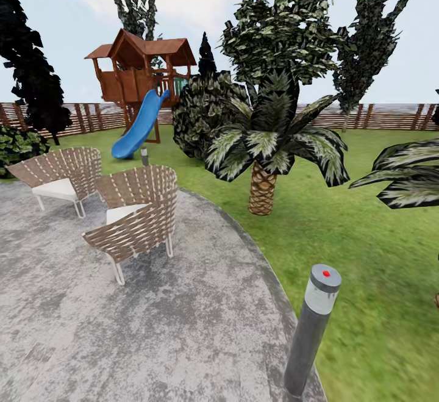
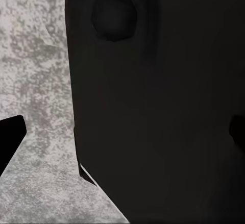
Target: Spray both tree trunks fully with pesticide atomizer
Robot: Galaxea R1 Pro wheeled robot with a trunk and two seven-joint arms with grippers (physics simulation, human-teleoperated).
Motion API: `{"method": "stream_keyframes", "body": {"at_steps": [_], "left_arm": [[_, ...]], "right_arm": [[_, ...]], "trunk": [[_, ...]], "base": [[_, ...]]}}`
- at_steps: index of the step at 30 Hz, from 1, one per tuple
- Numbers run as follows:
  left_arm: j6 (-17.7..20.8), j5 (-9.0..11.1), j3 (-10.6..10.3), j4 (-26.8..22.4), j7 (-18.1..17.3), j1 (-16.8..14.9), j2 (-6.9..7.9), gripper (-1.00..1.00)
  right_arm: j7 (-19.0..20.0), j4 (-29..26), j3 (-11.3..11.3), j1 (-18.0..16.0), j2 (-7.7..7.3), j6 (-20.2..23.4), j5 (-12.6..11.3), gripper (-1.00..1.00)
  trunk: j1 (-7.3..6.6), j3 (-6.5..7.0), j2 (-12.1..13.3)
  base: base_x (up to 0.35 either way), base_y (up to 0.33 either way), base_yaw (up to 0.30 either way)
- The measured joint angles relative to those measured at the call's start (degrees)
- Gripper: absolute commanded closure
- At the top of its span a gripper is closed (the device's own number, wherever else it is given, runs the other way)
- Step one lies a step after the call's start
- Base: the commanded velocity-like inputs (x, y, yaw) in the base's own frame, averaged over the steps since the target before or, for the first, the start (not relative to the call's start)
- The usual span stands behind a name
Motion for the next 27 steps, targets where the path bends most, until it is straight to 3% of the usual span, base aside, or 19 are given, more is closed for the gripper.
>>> {"method": "stream_keyframes", "body": {"at_steps": [6,11,21,27], "left_arm": [[-0.1,0.1,0.1,0.1,0.1,0.1,0.00,-1.00],[-0.1,0.1,0.1,-0.4,0.1,0.1,0.07,-1.00],[-0.7,-0.1,0.0,-0.8,0.1,-0.1,0.29,-1.00],[-2.5,0.1,0.2,-2.8,0.1,-0.6,2.22,-1.00]], "right_arm": [[0.3,-0.2,0.1,0.0,0.26,0.1,0.1,-1.00],[0.3,-1.9,0.0,-0.1,1.53,-0.6,0.1,-1.00],[-0.1,-4.4,-0.1,-0.1,0.59,-2.4,0.2,-1.00],[-0.8,-6.3,-0.3,-0.1,-1.34,-4.4,0.2,-1.00]], "trunk": [[0.00,0.01,0.0],[0.00,0.02,0.0],[0.01,0.02,0.0],[0.01,0.03,0.0]], "base": [[0.000,0.000,0.000],[0.000,0.000,0.000],[0.000,0.000,0.000],[0.000,0.000,0.000]]}}
